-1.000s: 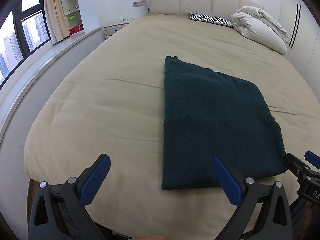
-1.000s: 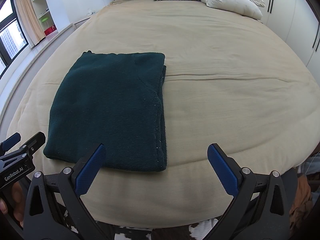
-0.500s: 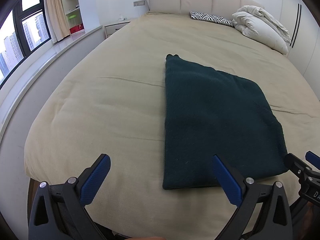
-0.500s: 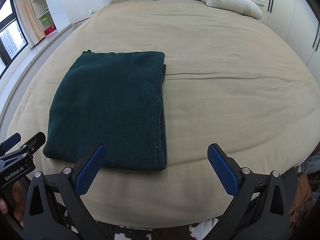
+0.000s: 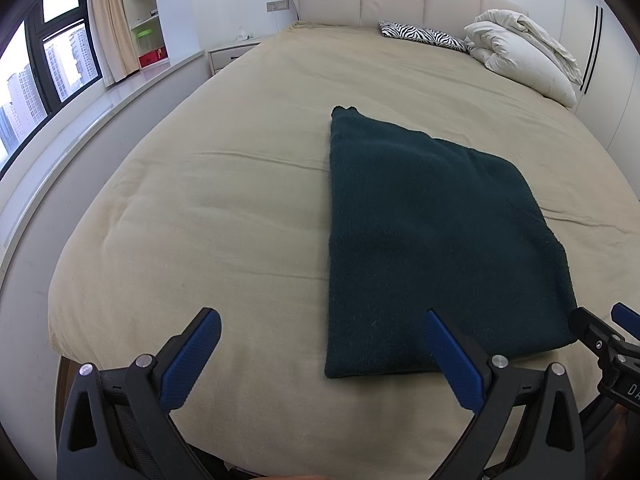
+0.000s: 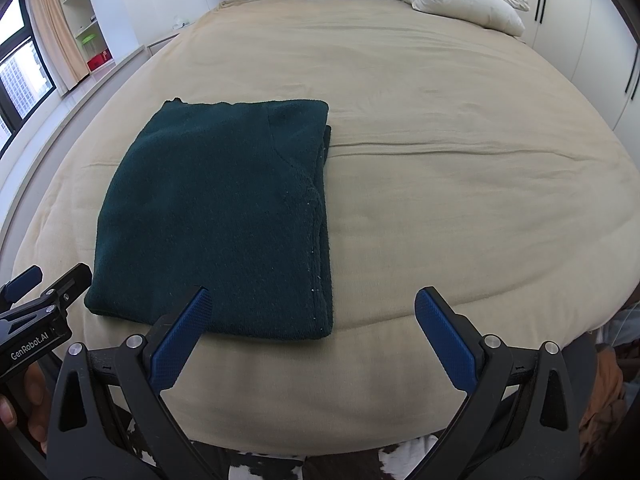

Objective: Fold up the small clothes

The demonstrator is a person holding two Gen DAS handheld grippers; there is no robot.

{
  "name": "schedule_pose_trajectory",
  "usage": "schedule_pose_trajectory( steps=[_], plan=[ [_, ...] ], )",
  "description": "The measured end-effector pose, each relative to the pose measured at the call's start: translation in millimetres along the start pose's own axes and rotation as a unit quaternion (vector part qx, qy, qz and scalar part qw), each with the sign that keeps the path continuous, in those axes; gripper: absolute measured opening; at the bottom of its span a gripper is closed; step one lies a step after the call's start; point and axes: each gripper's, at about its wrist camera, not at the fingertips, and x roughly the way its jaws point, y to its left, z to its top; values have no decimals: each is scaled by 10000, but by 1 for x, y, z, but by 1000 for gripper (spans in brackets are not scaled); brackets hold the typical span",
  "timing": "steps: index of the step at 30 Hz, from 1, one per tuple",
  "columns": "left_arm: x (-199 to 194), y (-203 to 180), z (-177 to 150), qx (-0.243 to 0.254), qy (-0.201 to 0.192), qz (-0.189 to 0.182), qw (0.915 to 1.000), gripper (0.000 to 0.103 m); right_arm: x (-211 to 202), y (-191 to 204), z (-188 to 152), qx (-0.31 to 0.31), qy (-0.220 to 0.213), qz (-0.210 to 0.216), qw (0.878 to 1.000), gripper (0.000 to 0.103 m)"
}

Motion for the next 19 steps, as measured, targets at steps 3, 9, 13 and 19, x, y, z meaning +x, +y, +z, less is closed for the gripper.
schedule_pose_trajectory(
  steps=[3,9,13,19],
  plan=[
    [0,0,0,3,11,2,10000,103,0,0,0,1,1,2,10000,103],
    [2,1,-1,11,29,13,10000,103,0,0,-1,1,3,5,10000,103],
    [2,0,-1,8,39,24,10000,103,1,1,-2,2,17,6,10000,103],
    [2,2,-4,-28,3,10,10000,103,1,0,-4,10,19,7,10000,103]
  ],
)
